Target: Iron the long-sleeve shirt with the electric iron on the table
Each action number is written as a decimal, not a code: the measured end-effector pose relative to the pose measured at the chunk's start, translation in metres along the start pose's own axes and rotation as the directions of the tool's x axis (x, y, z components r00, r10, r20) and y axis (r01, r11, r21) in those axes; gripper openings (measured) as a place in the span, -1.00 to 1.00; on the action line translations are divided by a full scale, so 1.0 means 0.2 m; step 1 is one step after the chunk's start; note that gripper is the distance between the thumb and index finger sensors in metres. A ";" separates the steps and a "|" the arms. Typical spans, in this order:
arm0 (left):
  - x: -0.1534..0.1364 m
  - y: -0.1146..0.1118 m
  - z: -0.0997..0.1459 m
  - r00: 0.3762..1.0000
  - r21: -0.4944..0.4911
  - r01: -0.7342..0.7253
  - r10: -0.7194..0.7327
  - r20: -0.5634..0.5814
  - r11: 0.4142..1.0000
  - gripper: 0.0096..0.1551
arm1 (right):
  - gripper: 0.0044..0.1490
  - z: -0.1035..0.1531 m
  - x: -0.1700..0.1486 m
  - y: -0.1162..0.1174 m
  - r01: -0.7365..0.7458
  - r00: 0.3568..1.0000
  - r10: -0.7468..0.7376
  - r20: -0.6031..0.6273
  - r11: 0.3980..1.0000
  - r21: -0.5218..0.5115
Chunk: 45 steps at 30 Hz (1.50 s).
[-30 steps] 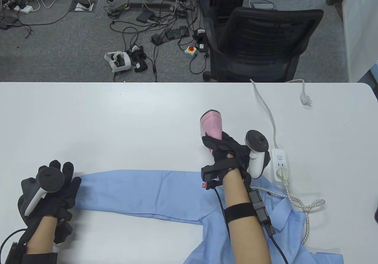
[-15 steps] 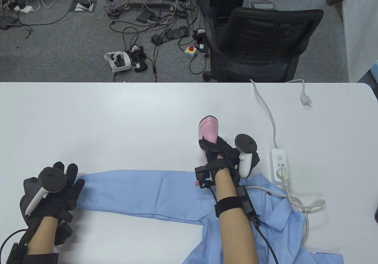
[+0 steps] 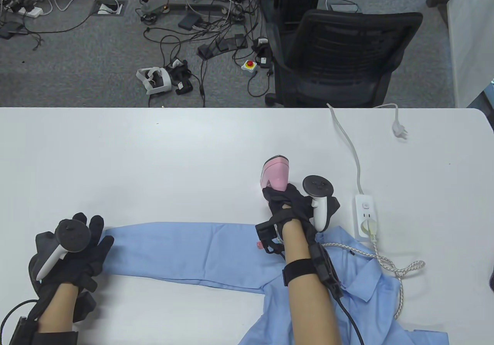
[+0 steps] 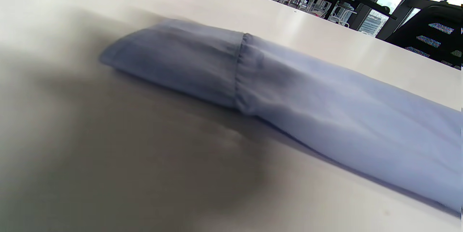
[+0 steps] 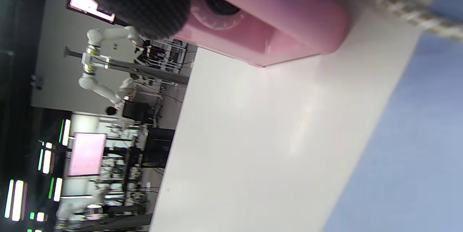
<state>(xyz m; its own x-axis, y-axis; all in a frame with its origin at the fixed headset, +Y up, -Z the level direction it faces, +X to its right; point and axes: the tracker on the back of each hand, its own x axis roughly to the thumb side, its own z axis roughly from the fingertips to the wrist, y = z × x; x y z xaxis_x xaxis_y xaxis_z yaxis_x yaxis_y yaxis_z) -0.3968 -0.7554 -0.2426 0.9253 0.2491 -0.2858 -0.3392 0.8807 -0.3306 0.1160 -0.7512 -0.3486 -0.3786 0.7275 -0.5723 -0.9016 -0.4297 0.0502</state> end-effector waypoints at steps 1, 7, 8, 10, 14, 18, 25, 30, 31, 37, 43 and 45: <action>0.00 0.00 0.00 1.000 0.002 -0.001 0.001 0.001 1.000 -0.20 | -0.10 0.02 0.00 -0.01 -0.084 0.996 0.083 -0.014 0.996 -0.019; 0.00 0.00 0.00 1.000 -0.002 0.005 -0.005 0.003 1.000 -0.19 | 0.09 0.23 0.09 -0.18 -0.239 0.969 0.244 0.047 0.968 -0.081; 0.00 0.00 0.00 1.000 0.003 0.002 -0.002 0.008 1.000 -0.20 | 0.09 0.29 0.12 -0.25 -0.318 0.941 0.330 0.075 0.939 -0.130; 0.01 0.00 0.00 1.000 0.007 0.003 -0.003 0.014 1.000 -0.19 | 0.08 0.39 0.16 -0.36 -0.436 0.876 0.473 0.099 0.862 -0.257; 0.03 -0.01 -0.01 1.000 -0.007 -0.005 0.006 0.028 1.000 -0.19 | 0.03 0.48 0.17 -0.60 -0.442 0.835 0.541 0.106 0.772 -0.456; 0.03 -0.01 -0.01 1.000 -0.005 0.011 -0.011 0.022 1.000 -0.19 | 0.12 0.37 0.05 -0.73 -0.535 0.821 0.570 -0.030 0.751 -0.387; 0.03 -0.01 -0.01 1.000 0.011 0.018 -0.018 0.017 1.000 -0.18 | 0.06 0.09 -0.21 -0.79 -0.628 0.778 0.578 -0.248 0.737 -0.252; 0.02 -0.02 -0.02 0.999 -0.005 0.036 -0.036 -0.004 0.999 -0.17 | 0.05 -0.02 -0.28 -0.79 -0.645 0.757 0.588 -0.286 0.741 -0.187; 0.02 -0.02 -0.02 0.999 -0.009 0.038 -0.038 -0.010 0.999 -0.17 | 0.05 -0.04 -0.29 -0.78 -0.655 0.747 0.595 -0.297 0.733 -0.181; 0.01 -0.02 -0.02 0.999 -0.011 0.038 -0.038 -0.014 0.999 -0.17 | 0.03 -0.10 -0.33 -0.75 -0.687 0.713 0.625 -0.317 0.714 -0.137; 0.02 -0.03 -0.03 0.999 -0.020 0.048 -0.048 -0.015 0.999 -0.17 | -0.02 -0.11 -0.31 -0.73 -0.747 0.659 0.679 -0.324 0.640 -0.177; 0.02 -0.03 -0.03 0.999 -0.024 0.051 -0.052 -0.017 0.998 -0.17 | -0.01 -0.11 -0.29 -0.70 -0.809 0.586 0.741 -0.328 0.556 -0.189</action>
<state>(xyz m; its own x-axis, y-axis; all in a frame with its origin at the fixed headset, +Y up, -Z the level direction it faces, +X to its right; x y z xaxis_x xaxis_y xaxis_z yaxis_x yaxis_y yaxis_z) -0.3920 -0.7615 -0.2468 0.9386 0.1961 -0.2837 -0.2952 0.8822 -0.3668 0.2680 -0.7454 -0.3414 -0.8212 -0.0677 -0.5666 -0.1557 -0.9287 0.3366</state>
